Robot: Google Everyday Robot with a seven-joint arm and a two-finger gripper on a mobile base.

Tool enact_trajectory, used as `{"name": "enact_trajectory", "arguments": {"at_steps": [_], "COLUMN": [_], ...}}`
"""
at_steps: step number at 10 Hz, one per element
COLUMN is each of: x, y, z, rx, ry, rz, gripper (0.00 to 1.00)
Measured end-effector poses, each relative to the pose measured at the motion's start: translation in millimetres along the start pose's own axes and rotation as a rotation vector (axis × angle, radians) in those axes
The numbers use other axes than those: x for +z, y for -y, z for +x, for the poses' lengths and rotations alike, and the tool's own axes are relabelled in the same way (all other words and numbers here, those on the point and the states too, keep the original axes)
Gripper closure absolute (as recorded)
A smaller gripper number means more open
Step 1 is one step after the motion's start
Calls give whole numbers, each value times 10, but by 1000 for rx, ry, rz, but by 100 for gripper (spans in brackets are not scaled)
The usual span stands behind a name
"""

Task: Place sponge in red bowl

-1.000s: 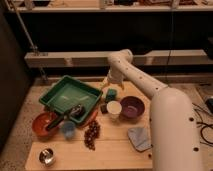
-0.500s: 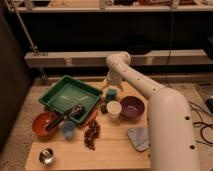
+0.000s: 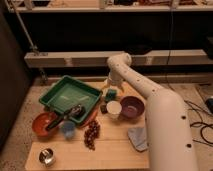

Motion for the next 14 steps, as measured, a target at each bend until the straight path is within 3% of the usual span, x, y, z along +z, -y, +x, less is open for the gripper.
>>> {"name": "enact_trajectory", "arguments": {"at_steps": [4,14], "x": [147,111], "y": [-38,-37], "z": [22,15], "rx": [19,16], "ry": [7,10], "rz": [-10,-14], "gripper": [20,20]}}
